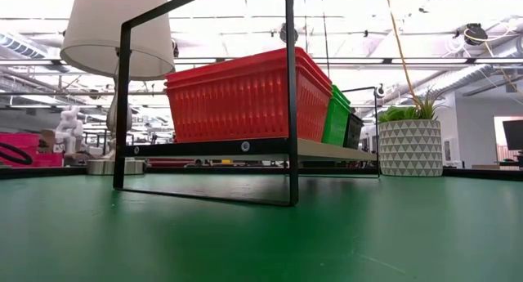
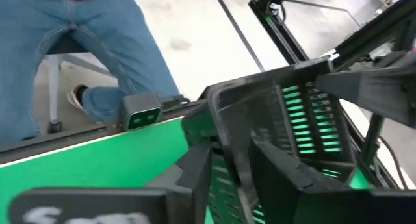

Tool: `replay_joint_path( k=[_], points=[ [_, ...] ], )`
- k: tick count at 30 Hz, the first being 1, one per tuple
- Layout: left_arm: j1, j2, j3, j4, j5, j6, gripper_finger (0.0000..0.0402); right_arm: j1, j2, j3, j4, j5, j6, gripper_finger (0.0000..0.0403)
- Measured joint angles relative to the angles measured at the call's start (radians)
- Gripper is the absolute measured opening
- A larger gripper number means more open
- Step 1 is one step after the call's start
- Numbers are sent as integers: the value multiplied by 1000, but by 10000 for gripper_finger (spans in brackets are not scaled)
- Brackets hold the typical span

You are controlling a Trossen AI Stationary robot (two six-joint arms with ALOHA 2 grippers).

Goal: Stack baskets on shelf by color
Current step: Stack the black bin into the stacked black bin on the shelf

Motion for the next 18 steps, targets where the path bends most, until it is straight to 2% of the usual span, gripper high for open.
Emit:
replay_joint_path(
  k=[5, 8, 13, 18],
  points=[
    [1, 0, 0, 28, -25, 19, 33, 1, 0, -1, -23, -24, 0, 42],
    [0, 0, 0, 42, -58, -27, 35, 8, 0, -1, -26, -36, 0, 12],
    [-21, 0, 0, 73, -163, -117, 52, 26, 0, -1, -24, -35, 0, 14],
    [-61, 0, 0, 172, -316, -132, 108, 35, 0, -3, -20, -39, 3, 9]
  ],
)
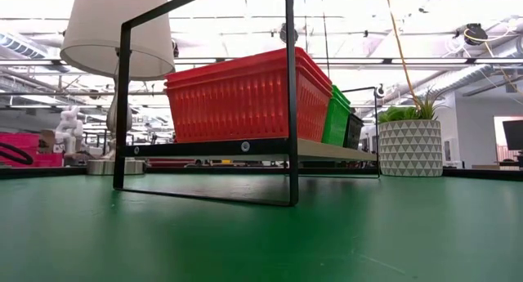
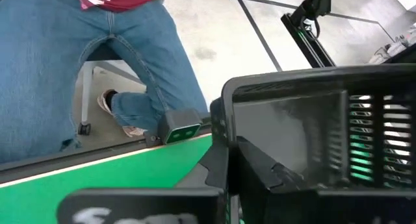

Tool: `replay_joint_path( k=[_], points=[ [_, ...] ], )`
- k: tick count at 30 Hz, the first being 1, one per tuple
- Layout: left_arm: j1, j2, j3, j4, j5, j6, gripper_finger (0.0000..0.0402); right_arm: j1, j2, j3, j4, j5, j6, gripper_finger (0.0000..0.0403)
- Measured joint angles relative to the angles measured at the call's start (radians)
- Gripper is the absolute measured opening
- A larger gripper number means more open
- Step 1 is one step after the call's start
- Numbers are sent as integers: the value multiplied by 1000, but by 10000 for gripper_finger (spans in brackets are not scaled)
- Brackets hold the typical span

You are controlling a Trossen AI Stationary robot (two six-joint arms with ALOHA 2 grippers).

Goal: Stack baskets on shelf by color
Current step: Stack the black bin into the stacked black bin on the shelf

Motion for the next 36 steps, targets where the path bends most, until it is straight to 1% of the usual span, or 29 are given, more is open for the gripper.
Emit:
replay_joint_path(
  k=[4, 6, 10, 15, 18, 22, 25, 27, 30, 33, 36],
  points=[
    [-35, -18, 0, 17, -155, -6, 167, 18, -4, 0, 5, 19, 20, 6],
    [-57, -36, 0, 20, -258, -4, 190, 28, -13, 0, 15, 44, 35, 7],
    [-118, -95, 0, 24, -455, -15, 217, 62, -55, 2, 15, 178, 56, 7],
    [-187, -178, 0, -7, -691, -105, 215, 99, -128, 2, -76, 331, 78, 7],
    [-205, -217, 1, -78, -818, -198, 206, 111, -183, 2, -144, 426, 79, 7],
    [-206, -261, 1, -190, -938, -286, 191, 108, -254, 2, -233, 548, 53, 7],
    [-199, -283, 1, -270, -979, -340, 181, 85, -311, 2, -302, 606, 11, 7],
    [-189, -292, 1, -317, -981, -384, 174, 55, -354, 2, -366, 635, -7, 7],
    [-171, -296, 0, -378, -975, -437, 166, -16, -410, 2, -447, 650, -47, 7],
    [-146, -296, 0, -424, -925, -477, 158, -103, -456, 2, -505, 636, -96, 7],
    [-105, -296, 0, -445, -835, -515, 150, -199, -486, 2, -542, 576, -164, 6]
  ],
)
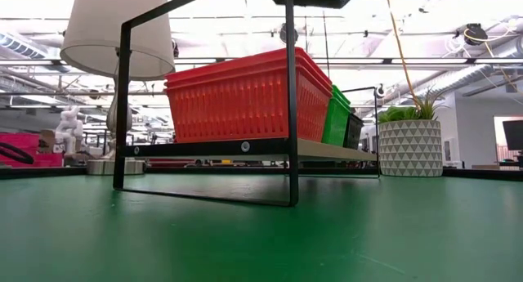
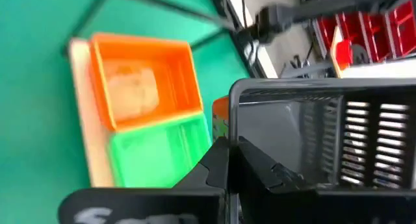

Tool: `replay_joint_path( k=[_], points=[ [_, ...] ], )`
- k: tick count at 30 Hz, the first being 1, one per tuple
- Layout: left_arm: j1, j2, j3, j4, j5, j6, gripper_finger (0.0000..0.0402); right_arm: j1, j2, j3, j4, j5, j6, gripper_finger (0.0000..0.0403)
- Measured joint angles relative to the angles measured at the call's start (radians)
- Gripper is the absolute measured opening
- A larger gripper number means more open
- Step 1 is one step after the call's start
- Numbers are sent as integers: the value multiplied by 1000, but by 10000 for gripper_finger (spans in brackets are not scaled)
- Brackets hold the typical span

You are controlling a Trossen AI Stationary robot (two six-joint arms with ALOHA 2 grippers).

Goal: Stack baskets on shelf by color
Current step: Stack the black bin into the stacked black bin on the shelf

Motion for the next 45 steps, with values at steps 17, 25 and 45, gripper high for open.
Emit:
replay_joint_path(
  k=[17, 25, 45],
  points=[
    [226, 0, 0, -104, 263, -105, 101, -382, 25, -4, -194, -244, -311, 6],
    [253, 0, 0, -95, 286, -123, 103, -440, 22, -146, -152, -293, -363, 6],
    [262, 0, -1, -91, 286, -116, 104, -555, 22, -383, 49, -348, -462, 17]
  ],
)
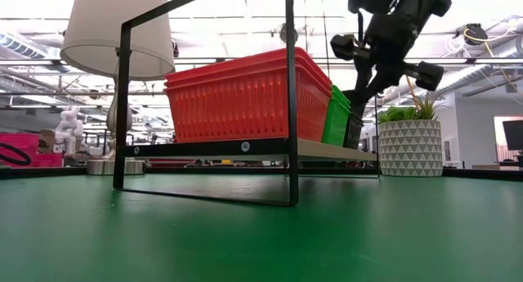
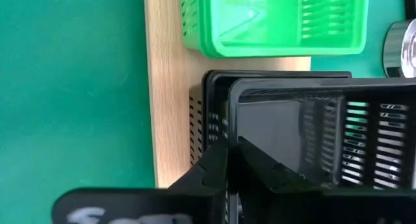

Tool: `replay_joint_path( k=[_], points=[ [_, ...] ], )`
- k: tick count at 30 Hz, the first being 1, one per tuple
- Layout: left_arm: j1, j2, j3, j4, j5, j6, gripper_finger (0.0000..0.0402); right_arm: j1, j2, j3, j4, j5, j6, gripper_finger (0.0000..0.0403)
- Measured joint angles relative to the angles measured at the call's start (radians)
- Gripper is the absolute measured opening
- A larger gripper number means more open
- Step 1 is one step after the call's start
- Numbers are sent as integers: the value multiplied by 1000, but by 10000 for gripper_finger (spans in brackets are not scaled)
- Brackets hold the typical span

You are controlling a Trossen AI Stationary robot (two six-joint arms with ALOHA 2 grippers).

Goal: Stack baskets on shelf by color
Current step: Stack the black bin into the stacked black bin on the shelf

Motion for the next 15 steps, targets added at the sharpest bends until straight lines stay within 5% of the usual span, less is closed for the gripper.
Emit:
replay_joint_path(
  k=[15],
  points=[
    [66, 2, 0, 2, 87, 0, 104, 0, -13, -83, 136, 4, 57, 116]
  ],
)
